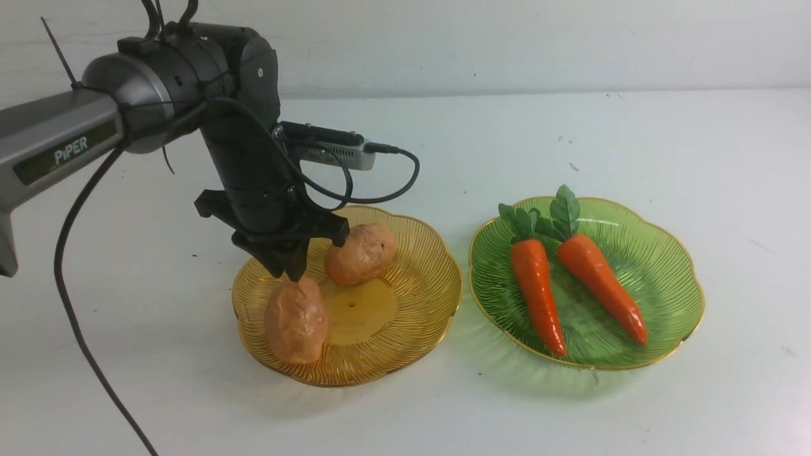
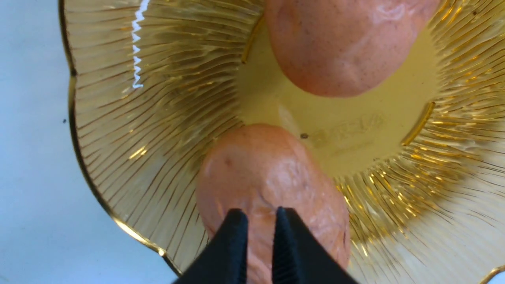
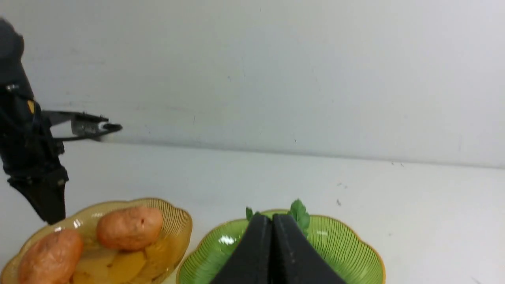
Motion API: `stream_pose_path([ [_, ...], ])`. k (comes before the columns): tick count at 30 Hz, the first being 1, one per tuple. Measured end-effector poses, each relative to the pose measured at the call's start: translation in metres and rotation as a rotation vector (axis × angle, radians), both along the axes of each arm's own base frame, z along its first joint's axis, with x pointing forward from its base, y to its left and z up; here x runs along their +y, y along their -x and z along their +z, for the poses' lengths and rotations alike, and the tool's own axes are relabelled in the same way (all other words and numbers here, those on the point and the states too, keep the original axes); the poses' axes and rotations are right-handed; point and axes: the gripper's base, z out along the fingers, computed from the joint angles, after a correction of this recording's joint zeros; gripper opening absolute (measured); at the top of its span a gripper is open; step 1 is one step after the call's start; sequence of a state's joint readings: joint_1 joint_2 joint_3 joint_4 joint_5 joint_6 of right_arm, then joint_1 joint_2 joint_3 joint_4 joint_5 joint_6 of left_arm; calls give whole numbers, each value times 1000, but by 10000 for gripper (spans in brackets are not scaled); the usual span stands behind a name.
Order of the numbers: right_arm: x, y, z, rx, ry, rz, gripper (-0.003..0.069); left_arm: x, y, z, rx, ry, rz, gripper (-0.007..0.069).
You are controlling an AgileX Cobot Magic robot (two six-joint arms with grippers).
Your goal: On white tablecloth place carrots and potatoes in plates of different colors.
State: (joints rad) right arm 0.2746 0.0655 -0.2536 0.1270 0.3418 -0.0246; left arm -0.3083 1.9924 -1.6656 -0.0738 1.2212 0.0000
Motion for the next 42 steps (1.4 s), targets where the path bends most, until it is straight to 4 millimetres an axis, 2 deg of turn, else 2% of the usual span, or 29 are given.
stream_pose_path([
  [5,0,-1,-2,-7,-2,-2,-15,0,0,0,-3,-5,-13,0],
  [15,0,-1,-2,0,3,-1,-15,2,-2,3,-19,-25,-20,-3],
  [19,0,-2,-6,5,4,-2,-15,4,-2,14,-58,-39,-25,-3],
  [21,0,-3,-19,29,18,-6,-15,5,0,29,-97,-30,-25,-3],
  [23,-1,-4,-40,57,41,-28,-15,6,3,46,-143,-19,-24,-3],
  [27,-2,-8,-77,156,85,-60,-15,11,19,84,-229,19,-20,-3],
  [30,-3,-8,-95,242,143,-70,-15,14,43,124,-316,86,-15,-3],
  [31,-3,-8,-95,240,154,-73,-15,17,53,138,-350,101,-14,-3],
  [32,-4,-8,-95,237,167,-76,-15,24,73,159,-407,121,-14,-3],
  [34,-4,-8,-95,232,190,-86,-15,38,117,189,-493,146,-13,-3],
  [37,-7,-9,-94,226,205,-119,-15,59,181,199,-545,152,-14,-3],
  [39,-8,-9,-94,227,203,-142,-15,75,229,195,-585,162,-11,-3],
  [40,-9,-9,-94,229,202,-159,-15,84,259,187,-608,169,-10,-3],
  [42,-11,-9,-94,232,199,-195,-15,95,297,169,-668,197,-8,-3],
])
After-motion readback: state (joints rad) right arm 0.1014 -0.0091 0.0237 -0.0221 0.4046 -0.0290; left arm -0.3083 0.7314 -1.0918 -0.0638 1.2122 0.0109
